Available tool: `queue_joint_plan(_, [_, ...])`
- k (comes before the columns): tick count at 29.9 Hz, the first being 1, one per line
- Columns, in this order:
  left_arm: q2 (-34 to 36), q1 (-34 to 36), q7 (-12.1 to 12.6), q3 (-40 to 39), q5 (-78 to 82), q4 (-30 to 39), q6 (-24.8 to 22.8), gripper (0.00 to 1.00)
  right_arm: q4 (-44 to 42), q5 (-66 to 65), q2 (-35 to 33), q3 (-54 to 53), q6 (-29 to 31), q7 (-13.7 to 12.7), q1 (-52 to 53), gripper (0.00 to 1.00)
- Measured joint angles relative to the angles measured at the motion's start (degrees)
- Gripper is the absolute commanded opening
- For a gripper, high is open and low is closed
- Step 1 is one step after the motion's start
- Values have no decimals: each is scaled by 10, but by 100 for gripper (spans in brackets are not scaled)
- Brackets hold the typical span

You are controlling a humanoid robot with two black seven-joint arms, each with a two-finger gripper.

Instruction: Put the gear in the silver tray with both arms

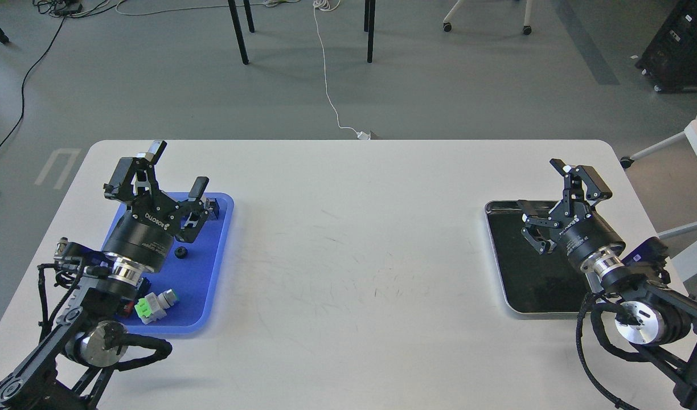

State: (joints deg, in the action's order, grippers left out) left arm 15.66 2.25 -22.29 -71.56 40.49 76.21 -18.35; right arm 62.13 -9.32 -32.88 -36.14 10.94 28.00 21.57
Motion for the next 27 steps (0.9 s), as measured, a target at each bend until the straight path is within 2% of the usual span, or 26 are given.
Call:
queue_joint_plan(7, [9,7,-19,1,4,2,-10,98,1,0,-4,-10,0,0,0,99])
queue_joint_plan(12, [27,23,-21,14,48,12,-32,98,2,0,-10,-14,0,0,0,99])
queue_joint_plan(15, [63,27,-27,15,116,35,-55,98,3,0,-12,-14,0,0,0,99])
queue_joint_plan(20, [144,29,-52,15,267,94,-90,98,3,0,-7,-12,0,0,4,99])
queue_joint_plan(27, [278,64,-57,42,453,149,-97,98,3,0,-3,-9,0,0,8,99])
